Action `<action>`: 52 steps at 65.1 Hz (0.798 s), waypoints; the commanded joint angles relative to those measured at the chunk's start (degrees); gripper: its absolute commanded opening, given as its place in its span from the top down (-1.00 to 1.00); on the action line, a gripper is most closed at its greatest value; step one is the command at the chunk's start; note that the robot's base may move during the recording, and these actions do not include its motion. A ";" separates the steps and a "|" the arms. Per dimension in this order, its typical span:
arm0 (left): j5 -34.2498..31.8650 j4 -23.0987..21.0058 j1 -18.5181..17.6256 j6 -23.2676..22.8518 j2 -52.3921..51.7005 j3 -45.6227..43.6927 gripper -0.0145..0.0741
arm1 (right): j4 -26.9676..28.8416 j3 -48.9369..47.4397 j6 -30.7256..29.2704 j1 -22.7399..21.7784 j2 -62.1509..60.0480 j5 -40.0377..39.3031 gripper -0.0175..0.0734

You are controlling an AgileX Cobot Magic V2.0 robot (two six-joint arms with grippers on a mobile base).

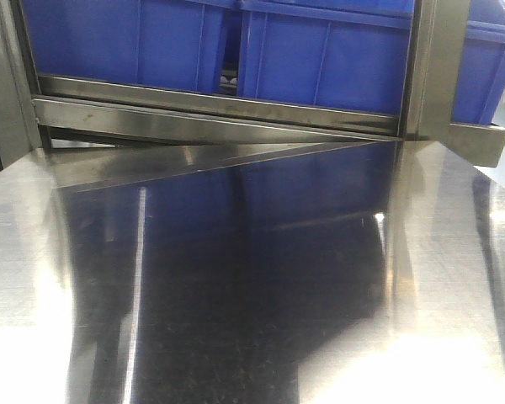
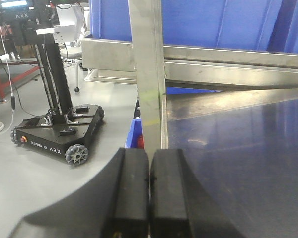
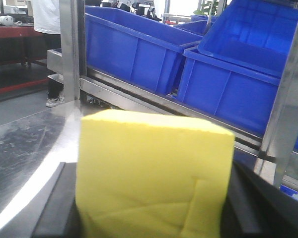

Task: Place yellow foam block on left shelf second layer
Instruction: 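Drive the base away from the table holding the block in the right gripper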

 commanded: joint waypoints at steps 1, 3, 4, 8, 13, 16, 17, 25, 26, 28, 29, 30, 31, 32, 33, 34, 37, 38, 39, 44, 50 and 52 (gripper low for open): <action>-4.84 0.03 -0.25 -0.22 -0.78 1.48 0.36 | -0.77 -1.47 -0.32 -0.38 -0.92 -4.67 -0.02; -4.84 0.03 -0.25 -0.22 -0.78 1.48 0.36 | -0.77 -1.47 -0.32 -0.38 -0.92 -4.67 -0.02; -4.84 0.03 -0.25 -0.22 -0.78 1.48 0.36 | -0.77 -1.47 -0.32 -0.38 -0.92 -4.67 -0.02; -4.84 0.03 -0.25 -0.22 -0.78 1.48 0.36 | -0.77 -1.47 -0.32 -0.38 -0.92 -4.67 -0.02; -4.84 0.03 -0.25 -0.22 -0.78 1.48 0.36 | -0.77 -1.47 -0.32 -0.38 -0.92 -4.67 -0.02; -4.84 0.03 -0.25 -0.22 -0.78 1.48 0.36 | -0.77 -1.47 -0.32 -0.38 -0.92 -4.67 -0.02; -4.84 0.03 -0.25 -0.22 -0.78 1.48 0.36 | -0.77 -1.47 -0.32 -0.38 -0.92 -4.67 -0.02; -4.84 0.03 -0.25 -0.22 -0.78 1.48 0.36 | -0.77 -1.47 -0.32 -0.38 -0.92 -4.67 -0.02; -4.84 0.03 -0.25 -0.22 -0.78 1.48 0.36 | -0.77 -1.47 -0.32 -0.38 -0.92 -4.67 -0.02; -4.84 0.03 -0.25 -0.22 -0.78 1.48 0.36 | -0.77 -1.47 -0.32 -0.38 -0.92 -4.67 -0.02; -4.84 0.03 -0.25 -0.22 -0.78 1.48 0.36 | -0.77 -1.47 -0.32 -0.38 -0.92 -4.67 -0.02; -4.84 0.03 -0.25 -0.22 -0.78 1.48 0.36 | -0.77 -1.47 -0.32 -0.38 -0.92 -4.67 -0.02; -4.84 0.03 -0.25 -0.22 -0.78 1.48 0.36 | -0.77 -1.47 -0.32 -0.38 -0.92 -4.67 -0.02; -4.84 0.03 -0.25 -0.22 -0.78 1.48 0.36 | -0.77 -1.47 -0.32 -0.38 -0.92 -4.67 -0.02; -4.84 0.03 -0.25 -0.22 -0.78 1.48 0.36 | -0.77 -1.47 -0.32 -0.38 -0.92 -4.67 -0.02; -4.84 0.03 -0.25 -0.22 -0.78 1.48 0.36 | -0.77 -1.47 -0.32 -0.38 -0.92 -4.67 -0.02; -4.84 0.03 -0.25 -0.22 -0.78 1.48 0.36 | -0.77 -1.47 -0.32 -0.38 -0.92 -4.67 -0.02; -4.84 0.03 -0.25 -0.22 -0.78 1.48 0.36 | -0.77 -1.47 -0.32 -0.38 -0.92 -4.67 -0.02; -4.84 0.03 -0.25 -0.22 -0.78 1.48 0.36 | -0.77 -1.47 -0.32 -0.38 -0.92 -4.67 -0.02; -4.84 0.03 -0.25 -0.22 -0.78 1.48 0.36 | -0.77 -1.47 -0.32 -0.38 -0.92 -4.67 -0.02; -4.84 0.03 -0.25 -0.22 -0.78 1.48 0.36 | -0.77 -1.47 -0.32 -0.38 -0.92 -4.67 -0.02; -4.84 0.03 -0.25 -0.22 -0.78 1.48 0.36 | -0.77 -1.47 -0.32 -0.38 -0.92 -4.67 -0.02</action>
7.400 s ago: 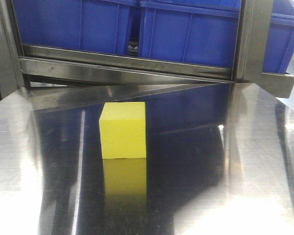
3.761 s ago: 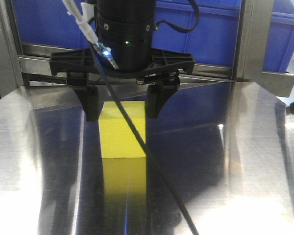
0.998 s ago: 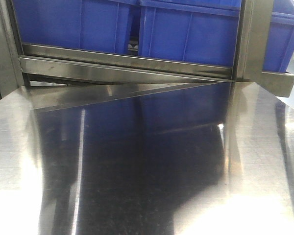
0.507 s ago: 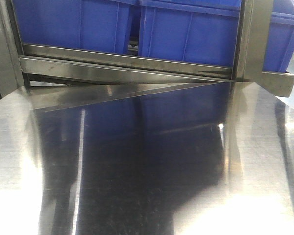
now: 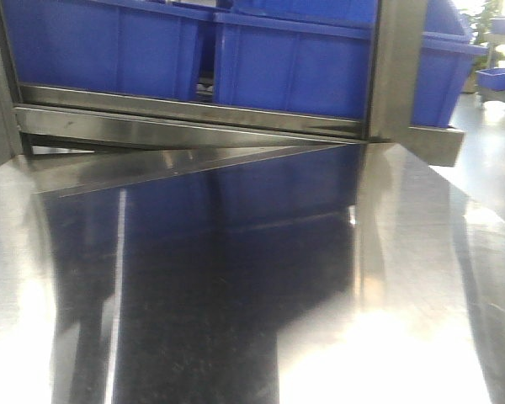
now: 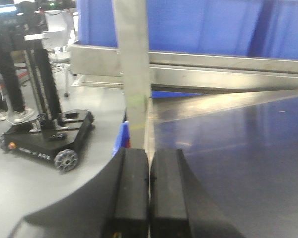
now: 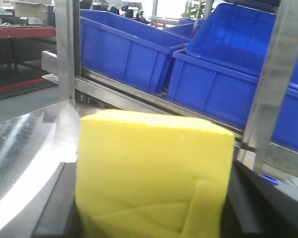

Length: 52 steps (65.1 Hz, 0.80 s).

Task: Place yellow foam block on left shelf second layer
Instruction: 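Drive the base away from the table holding the block in the right gripper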

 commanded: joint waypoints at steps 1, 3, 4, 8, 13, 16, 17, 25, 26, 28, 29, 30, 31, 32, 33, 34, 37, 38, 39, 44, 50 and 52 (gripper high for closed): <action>-4.84 0.03 -0.25 -0.22 -0.78 1.48 0.36 | -0.74 -1.69 -0.33 -0.38 -0.83 -4.70 -0.02; -4.84 0.03 -0.25 -0.22 -0.78 1.48 0.36 | -0.74 -1.69 -0.33 -0.38 -0.83 -4.70 -0.02; -4.84 0.03 -0.25 -0.22 -0.78 1.48 0.36 | -0.74 -1.69 -0.33 -0.38 -0.83 -4.70 -0.02; -4.84 0.03 -0.25 -0.22 -0.78 1.48 0.36 | -0.74 -1.69 -0.33 -0.38 -0.83 -4.70 -0.02; -4.84 0.03 -0.25 -0.22 -0.78 1.48 0.36 | -0.74 -1.69 -0.33 -0.38 -0.83 -4.70 -0.02; -4.84 0.03 -0.25 -0.22 -0.78 1.48 0.36 | -0.74 -1.69 -0.33 -0.38 -0.83 -4.70 -0.02; -4.84 0.03 -0.25 -0.22 -0.78 1.48 0.36 | -0.74 -1.69 -0.33 -0.38 -0.83 -4.70 -0.02; -4.84 0.03 -0.25 -0.22 -0.78 1.48 0.36 | -0.74 -1.69 -0.33 -0.38 -0.83 -4.70 -0.02; -4.84 0.03 -0.25 -0.22 -0.78 1.48 0.36 | -0.74 -1.69 -0.33 -0.38 -0.83 -4.70 -0.02; -4.84 0.03 -0.25 -0.22 -0.78 1.48 0.36 | -0.74 -1.69 -0.33 -0.38 -0.83 -4.70 -0.02; -4.84 0.03 -0.25 -0.22 -0.78 1.48 0.36 | -0.74 -1.69 -0.33 -0.38 -0.83 -4.70 -0.02; -4.84 0.03 -0.25 -0.22 -0.78 1.48 0.36 | -0.74 -1.69 -0.33 -0.38 -0.83 -4.70 -0.02; -4.84 0.03 -0.25 -0.22 -0.78 1.48 0.36 | -0.74 -1.69 -0.33 -0.38 -0.83 -4.70 -0.02; -4.84 0.03 -0.25 -0.22 -0.78 1.48 0.36 | -0.74 -1.69 -0.33 -0.38 -0.83 -4.70 -0.02; -4.84 0.03 -0.25 -0.22 -0.78 1.48 0.36 | -0.74 -1.69 -0.33 -0.38 -0.83 -4.70 -0.02; -4.84 0.03 -0.25 -0.22 -0.78 1.48 0.36 | -0.74 -1.69 -0.33 -0.38 -0.83 -4.70 -0.02; -4.84 0.03 -0.25 -0.22 -0.78 1.48 0.36 | -0.74 -1.69 -0.33 -0.38 -0.83 -4.70 -0.02; -4.84 0.03 -0.25 -0.22 -0.78 1.48 0.36 | -0.74 -1.69 -0.33 -0.38 -0.83 -4.70 -0.02; -4.84 0.03 -0.25 -0.22 -0.78 1.48 0.36 | -0.74 -1.69 -0.33 -0.38 -0.83 -4.70 -0.02; -4.84 0.03 -0.25 -0.22 -0.78 1.48 0.36 | -0.74 -1.69 -0.33 -0.38 -0.83 -4.70 -0.02; -4.84 0.03 -0.25 -0.22 -0.78 1.48 0.36 | -0.74 -1.69 -0.33 -0.38 -0.83 -4.70 -0.02; -4.84 0.03 -0.25 -0.22 -0.78 1.48 0.36 | -0.74 -1.69 -0.33 -0.38 -0.83 -4.70 -0.02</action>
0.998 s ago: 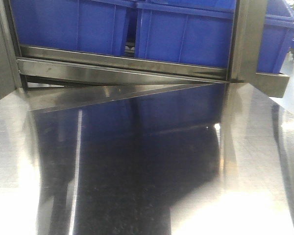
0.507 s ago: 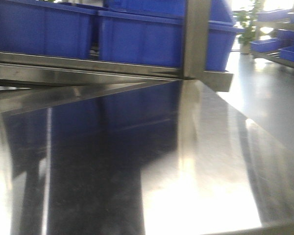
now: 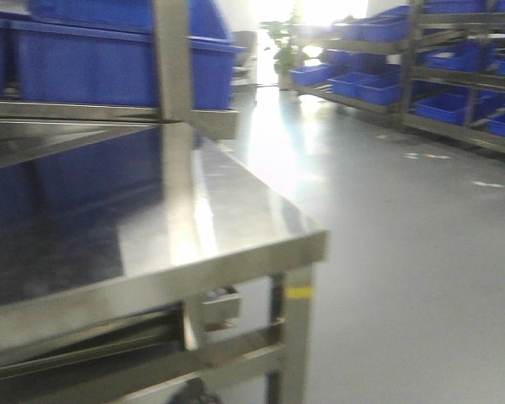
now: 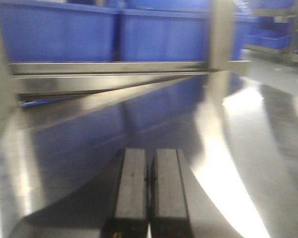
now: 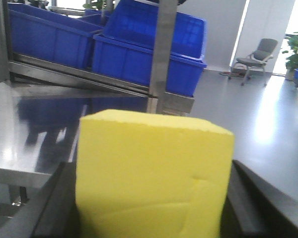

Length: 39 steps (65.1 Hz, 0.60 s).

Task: Place yellow foam block on left shelf second layer
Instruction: 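Drive the base away from the table holding the block in the right gripper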

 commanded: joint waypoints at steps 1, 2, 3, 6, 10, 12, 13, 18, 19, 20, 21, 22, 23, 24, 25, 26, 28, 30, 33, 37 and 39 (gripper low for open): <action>-4.84 0.03 -0.25 -0.22 -0.78 1.48 0.36 | -0.74 -1.69 -0.33 -0.38 -0.83 -4.80 -0.02; -4.84 0.03 -0.25 -0.22 -0.78 1.48 0.36 | -0.74 -1.69 -0.33 -0.38 -0.83 -4.80 -0.02; -4.84 0.03 -0.25 -0.22 -0.78 1.48 0.36 | -0.74 -1.69 -0.33 -0.38 -0.83 -4.80 -0.02; -4.84 0.03 -0.25 -0.22 -0.78 1.48 0.36 | -0.74 -1.69 -0.33 -0.38 -0.83 -4.80 -0.02; -4.84 0.03 -0.25 -0.22 -0.78 1.48 0.36 | -0.74 -1.69 -0.33 -0.38 -0.83 -4.80 -0.02; -4.84 0.03 -0.25 -0.22 -0.78 1.48 0.36 | -0.74 -1.69 -0.33 -0.38 -0.83 -4.80 -0.02; -4.84 0.03 -0.25 -0.22 -0.78 1.48 0.36 | -0.74 -1.69 -0.33 -0.38 -0.83 -4.80 -0.02; -4.84 0.03 -0.25 -0.22 -0.78 1.48 0.36 | -0.74 -1.69 -0.33 -0.38 -0.83 -4.80 -0.02; -4.84 0.03 -0.25 -0.22 -0.78 1.48 0.36 | -0.74 -1.69 -0.33 -0.38 -0.83 -4.80 -0.02; -4.84 0.03 -0.25 -0.22 -0.78 1.48 0.36 | -0.74 -1.69 -0.33 -0.38 -0.83 -4.80 -0.02; -4.84 0.03 -0.25 -0.22 -0.78 1.48 0.36 | -0.74 -1.69 -0.33 -0.38 -0.83 -4.80 -0.02; -4.84 0.03 -0.25 -0.22 -0.78 1.48 0.36 | -0.74 -1.69 -0.33 -0.38 -0.83 -4.80 -0.02; -4.84 0.03 -0.25 -0.22 -0.78 1.48 0.36 | -0.74 -1.69 -0.33 -0.38 -0.83 -4.80 -0.02; -4.84 0.03 -0.25 -0.22 -0.78 1.48 0.36 | -0.74 -1.69 -0.33 -0.38 -0.83 -4.80 -0.02; -4.84 0.03 -0.25 -0.22 -0.78 1.48 0.36 | -0.74 -1.69 -0.33 -0.38 -0.83 -4.80 -0.02; -4.84 0.03 -0.25 -0.22 -0.78 1.48 0.36 | -0.74 -1.69 -0.33 -0.38 -0.83 -4.80 -0.02; -4.84 0.03 -0.25 -0.22 -0.78 1.48 0.36 | -0.74 -1.69 -0.33 -0.38 -0.83 -4.80 -0.02; -4.84 0.03 -0.25 -0.22 -0.78 1.48 0.36 | -0.74 -1.69 -0.33 -0.38 -0.83 -4.80 -0.02; -4.84 0.03 -0.25 -0.22 -0.78 1.48 0.36 | -0.74 -1.69 -0.33 -0.38 -0.83 -4.80 -0.02; -4.84 0.03 -0.25 -0.22 -0.78 1.48 0.36 | -0.74 -1.69 -0.33 -0.38 -0.83 -4.80 -0.02; -4.84 0.03 -0.25 -0.22 -0.78 1.48 0.36 | -0.74 -1.69 -0.33 -0.38 -0.83 -4.80 -0.02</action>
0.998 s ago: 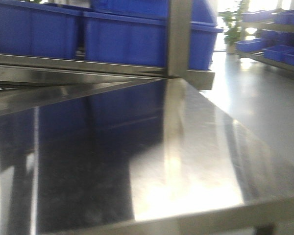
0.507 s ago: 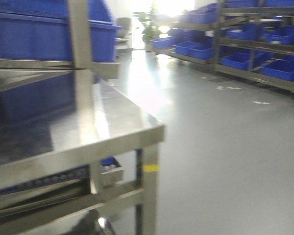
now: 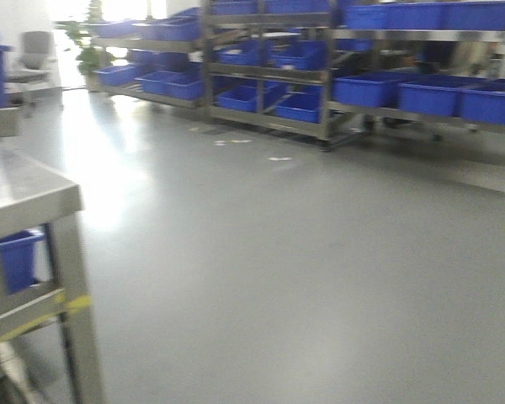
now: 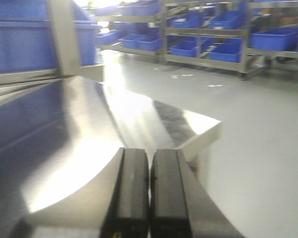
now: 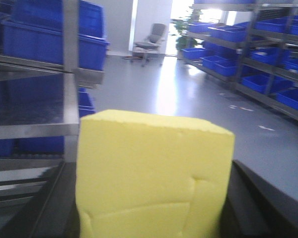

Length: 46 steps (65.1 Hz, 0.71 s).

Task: Place yellow foam block on left shelf second layer
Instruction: 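Drive the base away from the table holding the block in the right gripper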

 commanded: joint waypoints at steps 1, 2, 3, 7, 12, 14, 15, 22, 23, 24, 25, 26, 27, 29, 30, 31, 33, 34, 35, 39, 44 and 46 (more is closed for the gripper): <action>-4.84 0.03 -0.25 -0.22 -0.78 1.48 0.36 | -0.74 -1.69 -0.33 -0.38 -0.83 -4.80 -0.02; -4.84 0.03 -0.25 -0.22 -0.78 1.48 0.36 | -0.74 -1.69 -0.33 -0.38 -0.83 -4.80 -0.02; -4.84 0.03 -0.25 -0.22 -0.78 1.48 0.36 | -0.74 -1.69 -0.33 -0.38 -0.83 -4.80 -0.02; -4.84 0.03 -0.25 -0.22 -0.78 1.48 0.36 | -0.74 -1.69 -0.33 -0.38 -0.83 -4.80 -0.02; -4.84 0.03 -0.25 -0.22 -0.78 1.48 0.36 | -0.74 -1.69 -0.33 -0.38 -0.83 -4.80 -0.02; -4.84 0.03 -0.25 -0.22 -0.78 1.48 0.36 | -0.74 -1.69 -0.33 -0.38 -0.83 -4.80 -0.02; -4.84 0.03 -0.25 -0.22 -0.78 1.48 0.36 | -0.74 -1.69 -0.33 -0.38 -0.83 -4.80 -0.02; -4.84 0.03 -0.25 -0.22 -0.78 1.48 0.36 | -0.74 -1.69 -0.33 -0.38 -0.83 -4.80 -0.02; -4.84 0.03 -0.25 -0.22 -0.78 1.48 0.36 | -0.74 -1.69 -0.33 -0.38 -0.83 -4.80 -0.02; -4.84 0.03 -0.25 -0.22 -0.78 1.48 0.36 | -0.74 -1.69 -0.33 -0.38 -0.83 -4.80 -0.02; -4.84 0.03 -0.25 -0.22 -0.78 1.48 0.36 | -0.74 -1.69 -0.33 -0.38 -0.83 -4.80 -0.02; -4.84 0.03 -0.25 -0.22 -0.78 1.48 0.36 | -0.74 -1.69 -0.33 -0.38 -0.83 -4.80 -0.02; -4.84 0.03 -0.25 -0.22 -0.78 1.48 0.36 | -0.74 -1.69 -0.33 -0.38 -0.83 -4.80 -0.02; -4.84 0.03 -0.25 -0.22 -0.78 1.48 0.36 | -0.74 -1.69 -0.33 -0.38 -0.83 -4.80 -0.02; -4.84 0.03 -0.25 -0.22 -0.78 1.48 0.36 | -0.74 -1.69 -0.33 -0.38 -0.83 -4.80 -0.02; -4.84 0.03 -0.25 -0.22 -0.78 1.48 0.36 | -0.74 -1.69 -0.33 -0.38 -0.83 -4.80 -0.02; -4.84 0.03 -0.25 -0.22 -0.78 1.48 0.36 | -0.74 -1.69 -0.33 -0.38 -0.83 -4.80 -0.02; -4.84 0.03 -0.25 -0.22 -0.78 1.48 0.36 | -0.74 -1.69 -0.33 -0.38 -0.83 -4.80 -0.02; -4.84 0.03 -0.25 -0.22 -0.78 1.48 0.36 | -0.74 -1.69 -0.33 -0.38 -0.83 -4.80 -0.02; -4.84 0.03 -0.25 -0.22 -0.78 1.48 0.36 | -0.74 -1.69 -0.33 -0.38 -0.83 -4.80 -0.02; -4.84 0.03 -0.25 -0.22 -0.78 1.48 0.36 | -0.74 -1.69 -0.33 -0.38 -0.83 -4.80 -0.02; -4.84 0.03 -0.25 -0.22 -0.78 1.48 0.36 | -0.74 -1.69 -0.33 -0.38 -0.83 -4.80 -0.02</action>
